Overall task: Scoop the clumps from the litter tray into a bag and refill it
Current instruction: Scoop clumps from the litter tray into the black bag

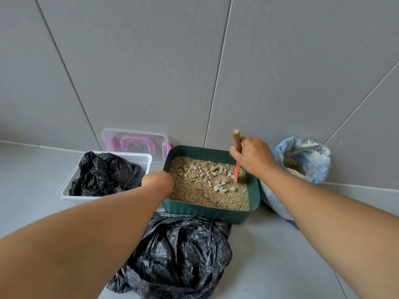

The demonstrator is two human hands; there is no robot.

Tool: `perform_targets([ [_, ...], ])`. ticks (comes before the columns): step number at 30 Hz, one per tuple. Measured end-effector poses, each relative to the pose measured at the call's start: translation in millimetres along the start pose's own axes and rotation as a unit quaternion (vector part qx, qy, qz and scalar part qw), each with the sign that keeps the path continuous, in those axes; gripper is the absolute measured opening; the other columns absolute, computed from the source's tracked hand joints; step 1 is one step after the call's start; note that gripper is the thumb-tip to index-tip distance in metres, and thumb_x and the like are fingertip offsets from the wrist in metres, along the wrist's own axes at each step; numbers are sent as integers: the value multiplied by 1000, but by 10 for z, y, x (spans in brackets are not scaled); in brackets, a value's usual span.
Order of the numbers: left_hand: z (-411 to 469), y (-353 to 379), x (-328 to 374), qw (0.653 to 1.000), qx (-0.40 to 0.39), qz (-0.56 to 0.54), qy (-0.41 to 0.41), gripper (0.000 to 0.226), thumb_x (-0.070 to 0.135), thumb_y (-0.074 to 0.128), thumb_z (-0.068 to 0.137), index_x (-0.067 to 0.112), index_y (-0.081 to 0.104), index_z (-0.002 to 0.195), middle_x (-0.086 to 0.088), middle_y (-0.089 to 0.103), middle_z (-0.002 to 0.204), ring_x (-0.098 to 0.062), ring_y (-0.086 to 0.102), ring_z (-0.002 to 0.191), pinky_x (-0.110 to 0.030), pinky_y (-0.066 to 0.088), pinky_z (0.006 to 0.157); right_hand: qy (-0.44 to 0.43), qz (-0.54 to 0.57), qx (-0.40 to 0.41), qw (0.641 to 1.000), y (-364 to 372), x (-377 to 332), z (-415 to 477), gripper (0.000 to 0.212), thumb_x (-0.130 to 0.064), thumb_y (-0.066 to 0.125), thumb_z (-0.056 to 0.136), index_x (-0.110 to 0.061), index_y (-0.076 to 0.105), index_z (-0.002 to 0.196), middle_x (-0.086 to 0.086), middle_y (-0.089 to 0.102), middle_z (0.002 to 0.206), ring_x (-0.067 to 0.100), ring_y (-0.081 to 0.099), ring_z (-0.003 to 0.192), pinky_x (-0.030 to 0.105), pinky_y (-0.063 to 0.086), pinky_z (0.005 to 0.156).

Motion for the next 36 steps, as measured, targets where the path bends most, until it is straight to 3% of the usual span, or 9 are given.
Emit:
perform_targets([
  [12,6,-47,106,991,-33,112,67,38,4,50,92,15,58,128,0,59,124,-21,57,113,-31,50,91,19,-42,4,999,-60,5,-24,26,-31,50,94,-12,52,77,4,52,69,24,51,65,29,34,61],
  [15,10,-56,87,991,-42,92,83,37,5,48,91,13,58,126,-2,59,122,-23,58,110,-30,47,79,27,7,-9,1000,-12,21,-27,30,-30,51,94,-14,50,69,2,55,67,22,54,64,29,36,60],
  [17,4,-62,70,992,-45,85,87,37,5,47,91,11,58,125,-3,59,121,-23,59,109,-30,45,76,45,99,-2,994,6,32,-25,30,-29,52,94,-16,52,66,2,64,65,18,63,62,31,47,60],
  [20,4,-66,79,991,-42,89,92,36,4,48,91,11,59,124,-3,60,120,-24,59,108,-30,45,75,95,217,69,969,-98,66,24,28,-28,52,93,-9,62,74,3,69,63,14,67,57,32,56,67],
  [22,9,-61,86,990,-41,96,90,35,4,48,92,11,59,124,-2,60,119,-23,59,108,-29,45,75,86,147,99,980,-185,28,66,29,-27,52,92,-7,59,71,5,66,63,21,64,59,31,49,60],
  [25,25,-51,88,990,-41,103,86,35,4,49,92,12,58,125,-2,59,121,-22,59,109,-29,46,76,43,12,78,996,-175,-63,60,26,-25,51,93,-10,49,72,0,49,62,23,50,59,28,31,56],
  [29,45,-42,100,989,-29,110,93,37,4,50,92,12,57,127,-3,58,123,-23,58,111,-30,48,81,17,-61,37,997,-6,-34,29,19,-28,48,95,-12,48,83,5,52,76,24,52,68,31,37,62],
  [32,51,-28,98,989,-29,110,93,37,4,50,92,12,57,128,-3,57,126,-23,57,113,-31,48,84,32,15,20,999,67,29,16,25,-28,51,96,-12,51,77,2,55,72,24,56,69,30,36,61],
  [36,52,-32,89,990,-27,106,90,36,4,50,92,11,59,126,-3,59,123,-23,58,110,-30,48,85,106,185,77,974,-12,166,58,28,-28,52,94,-6,63,81,7,72,70,18,66,65,31,52,69],
])
Point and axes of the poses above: each hand's wrist, its own z-axis towards the middle knuckle, its own y-axis out of the palm, x = y × z, the point moved 6 cm from there along z, towards the middle knuckle
